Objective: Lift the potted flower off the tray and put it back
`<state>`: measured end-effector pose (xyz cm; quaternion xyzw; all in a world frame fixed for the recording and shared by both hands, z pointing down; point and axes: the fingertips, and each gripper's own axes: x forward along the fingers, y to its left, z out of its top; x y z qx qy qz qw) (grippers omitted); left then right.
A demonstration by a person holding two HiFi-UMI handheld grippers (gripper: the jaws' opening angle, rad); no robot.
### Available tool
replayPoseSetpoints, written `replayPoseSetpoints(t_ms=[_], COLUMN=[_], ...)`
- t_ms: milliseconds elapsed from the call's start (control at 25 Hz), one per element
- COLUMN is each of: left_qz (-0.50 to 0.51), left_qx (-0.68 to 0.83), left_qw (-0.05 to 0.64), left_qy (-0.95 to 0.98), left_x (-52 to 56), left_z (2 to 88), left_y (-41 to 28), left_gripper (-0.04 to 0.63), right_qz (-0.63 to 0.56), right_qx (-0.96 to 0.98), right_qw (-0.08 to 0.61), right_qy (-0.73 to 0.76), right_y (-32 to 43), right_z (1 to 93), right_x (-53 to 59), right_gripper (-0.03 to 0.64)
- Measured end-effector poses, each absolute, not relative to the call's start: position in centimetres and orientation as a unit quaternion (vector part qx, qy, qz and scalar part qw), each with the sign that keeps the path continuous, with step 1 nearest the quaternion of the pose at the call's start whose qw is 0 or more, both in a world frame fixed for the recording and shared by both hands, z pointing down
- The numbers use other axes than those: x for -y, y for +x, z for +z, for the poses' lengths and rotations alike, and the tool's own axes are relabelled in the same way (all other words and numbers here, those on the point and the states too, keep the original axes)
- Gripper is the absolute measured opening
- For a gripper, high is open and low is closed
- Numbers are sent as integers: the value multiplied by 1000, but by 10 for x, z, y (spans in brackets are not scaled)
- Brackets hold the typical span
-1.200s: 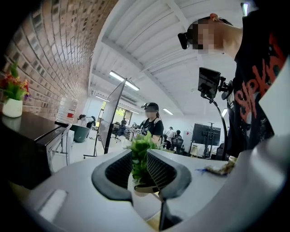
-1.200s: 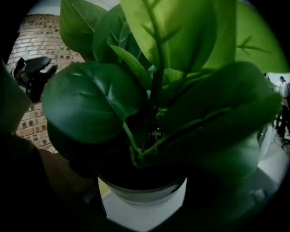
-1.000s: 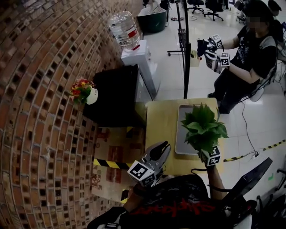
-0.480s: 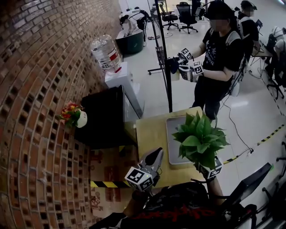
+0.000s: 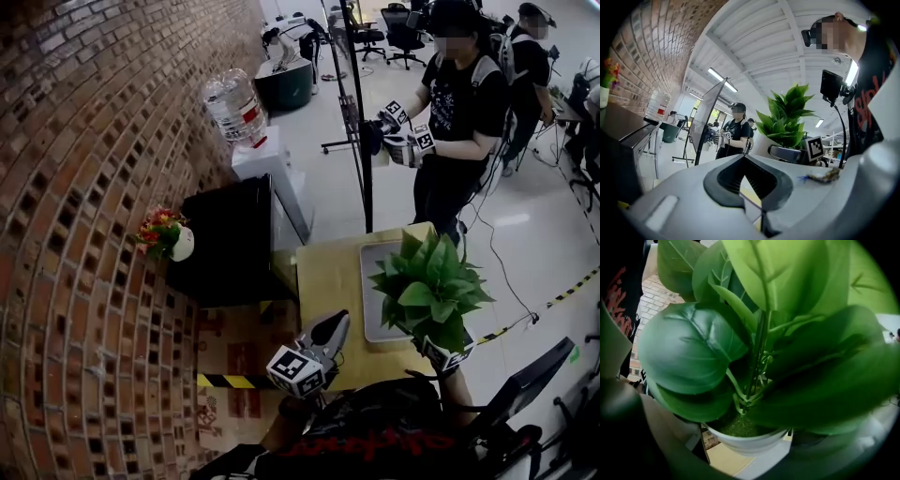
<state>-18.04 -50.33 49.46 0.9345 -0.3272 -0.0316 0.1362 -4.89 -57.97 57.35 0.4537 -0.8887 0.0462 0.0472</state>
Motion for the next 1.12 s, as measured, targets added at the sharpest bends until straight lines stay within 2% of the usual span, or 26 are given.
replayPoseSetpoints(t_ms=[240, 480, 640, 760, 920, 1120], left_qz=[-21, 16, 22, 36, 28, 15], left_qx=[332, 370, 393, 408, 397, 380], left_qw=[150, 173, 183, 184, 192, 196], left_qy=[931, 913, 901, 893, 897, 904], left_x=[503, 494, 498, 498, 503, 501], left_z=[501, 506, 514, 515, 525, 530], left_y=[-179, -185, -169, -174, -170, -161], left_gripper=[3, 3, 3, 3, 3, 3], right_qz=[43, 150, 141, 134, 212, 337], right_qx=[886, 858, 849, 852, 868, 819], right_qw=[50, 150, 178, 180, 154, 30], right_qy=[459, 468, 477, 472, 421, 463], right_y=[-47, -47, -16, -25, -38, 16], right_z=[584, 784, 817, 818, 818, 800], right_x=[580, 638, 664, 662, 651, 589], right_gripper=[558, 557, 558, 565, 592, 585])
